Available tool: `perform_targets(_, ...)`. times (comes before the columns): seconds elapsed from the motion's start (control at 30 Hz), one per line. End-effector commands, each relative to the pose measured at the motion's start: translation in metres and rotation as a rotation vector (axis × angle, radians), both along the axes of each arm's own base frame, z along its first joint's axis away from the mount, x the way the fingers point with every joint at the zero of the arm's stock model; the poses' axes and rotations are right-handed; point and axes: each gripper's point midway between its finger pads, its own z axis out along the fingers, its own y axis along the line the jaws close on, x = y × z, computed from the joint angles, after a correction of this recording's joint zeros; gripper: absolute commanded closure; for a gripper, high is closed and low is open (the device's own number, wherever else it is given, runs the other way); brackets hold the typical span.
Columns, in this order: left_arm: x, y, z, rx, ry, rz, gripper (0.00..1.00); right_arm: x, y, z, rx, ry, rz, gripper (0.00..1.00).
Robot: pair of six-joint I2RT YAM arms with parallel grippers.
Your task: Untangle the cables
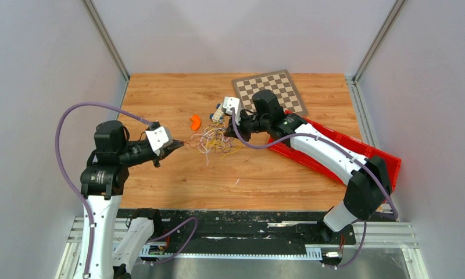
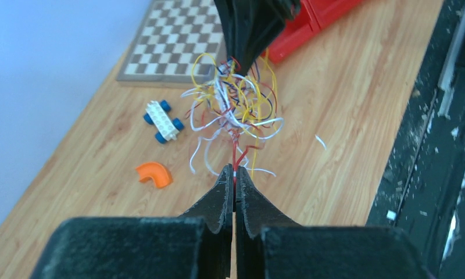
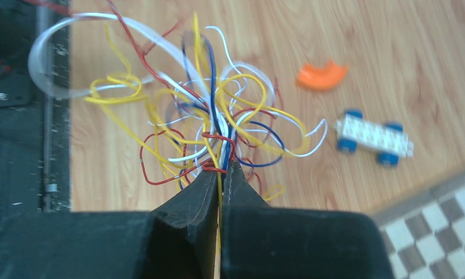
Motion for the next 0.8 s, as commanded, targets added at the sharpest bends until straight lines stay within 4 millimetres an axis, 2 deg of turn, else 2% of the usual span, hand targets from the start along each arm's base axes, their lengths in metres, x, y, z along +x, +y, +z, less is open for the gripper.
perform_targets(0.0, 0.009, 0.005, 0.067, -0.168, -0.037, 0.162, 1.0, 0.021, -0.021, -0.043, -0.085, 0.034, -0.094, 0.99)
perform_targets(0.2, 0.029, 0.022, 0.136, -0.313, -0.113, 0.344, 1.0, 0.01, -0.031, -0.097, -0.174, 0.119, -0.083, 0.97)
perform_targets(0.3, 0.041, 0.04, 0.18, -0.355, -0.199, 0.459, 1.0, 0.0, -0.036, -0.12, -0.208, 0.179, -0.076, 0.95)
perform_targets(0.33, 0.044, 0.044, 0.188, -0.363, -0.214, 0.483, 1.0, -0.004, -0.037, -0.125, -0.213, 0.197, -0.072, 0.94)
perform_targets(0.43, 0.053, 0.066, 0.231, -0.399, -0.31, 0.597, 1.0, -0.011, -0.039, -0.136, -0.224, 0.238, -0.067, 0.92)
perform_targets(0.47, 0.061, 0.07, 0.237, -0.403, -0.313, 0.619, 1.0, -0.013, -0.04, -0.139, -0.228, 0.249, -0.068, 0.91)
perform_targets(0.5, 0.057, 0.077, 0.255, -0.421, -0.355, 0.65, 1.0, -0.014, -0.04, -0.14, -0.229, 0.254, -0.067, 0.9)
perform_targets(0.53, 0.067, 0.085, 0.258, -0.426, -0.349, 0.685, 1.0, -0.016, -0.041, -0.144, -0.233, 0.264, -0.065, 0.9)
perform_targets(0.57, 0.061, 0.089, 0.276, -0.447, -0.385, 0.702, 1.0, -0.017, -0.042, -0.146, -0.236, 0.271, -0.064, 0.9)
perform_targets(0.6, 0.071, 0.096, 0.278, -0.464, -0.367, 0.73, 1.0, -0.019, -0.042, -0.148, -0.238, 0.278, -0.063, 0.9)
perform_targets(0.63, 0.064, 0.096, 0.295, -0.489, -0.394, 0.725, 1.0, -0.02, -0.043, -0.15, -0.241, 0.287, -0.062, 0.9)
perform_targets(0.67, 0.075, 0.1, 0.294, -0.511, -0.354, 0.743, 1.0, -0.022, -0.044, -0.153, -0.247, 0.293, -0.062, 0.91)
perform_targets(0.7, 0.067, 0.098, 0.309, -0.532, -0.375, 0.725, 1.0, -0.022, -0.045, -0.155, -0.249, 0.296, -0.062, 0.93)
perform_targets(0.73, 0.076, 0.099, 0.307, -0.55, -0.334, 0.729, 1.0, -0.024, -0.045, -0.157, -0.253, 0.301, -0.06, 0.96)
perform_targets(0.77, 0.072, 0.1, 0.316, -0.575, -0.343, 0.726, 1.0, -0.025, -0.046, -0.16, -0.258, 0.306, -0.059, 0.97)
